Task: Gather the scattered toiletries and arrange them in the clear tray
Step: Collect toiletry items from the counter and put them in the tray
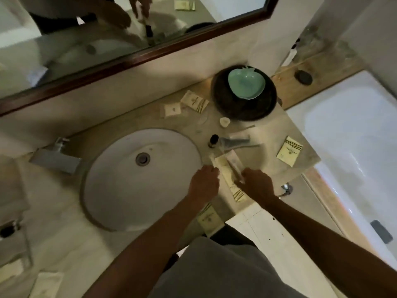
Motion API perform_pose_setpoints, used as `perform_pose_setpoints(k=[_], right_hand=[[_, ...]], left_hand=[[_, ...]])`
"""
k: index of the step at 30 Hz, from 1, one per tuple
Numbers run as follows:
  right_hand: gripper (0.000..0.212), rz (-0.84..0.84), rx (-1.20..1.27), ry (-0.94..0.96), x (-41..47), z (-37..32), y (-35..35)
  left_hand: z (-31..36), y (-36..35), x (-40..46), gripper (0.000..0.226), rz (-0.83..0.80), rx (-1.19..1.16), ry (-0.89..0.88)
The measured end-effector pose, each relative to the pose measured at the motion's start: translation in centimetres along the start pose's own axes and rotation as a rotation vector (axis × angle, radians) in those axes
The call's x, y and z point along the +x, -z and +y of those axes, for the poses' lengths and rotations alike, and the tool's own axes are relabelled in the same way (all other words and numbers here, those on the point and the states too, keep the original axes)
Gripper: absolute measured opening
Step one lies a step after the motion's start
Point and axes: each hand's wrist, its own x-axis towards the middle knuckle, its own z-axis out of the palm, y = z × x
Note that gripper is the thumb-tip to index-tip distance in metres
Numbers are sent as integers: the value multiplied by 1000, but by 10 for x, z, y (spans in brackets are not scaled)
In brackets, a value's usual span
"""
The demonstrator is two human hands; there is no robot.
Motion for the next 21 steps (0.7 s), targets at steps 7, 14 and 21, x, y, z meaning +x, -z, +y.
perform_pose_setpoints(k=[7, 14, 21], right_hand=[[27, -60, 149, -37, 19, -18, -6], [36, -10, 19, 190, 26, 32, 5], [50, 167, 25, 215, 68, 40, 27]], left_hand=[[36, -42, 22, 48, -112, -85, 412], [47, -53, 29, 103, -47, 41, 519], [37, -32, 26, 70, 98, -86, 586]])
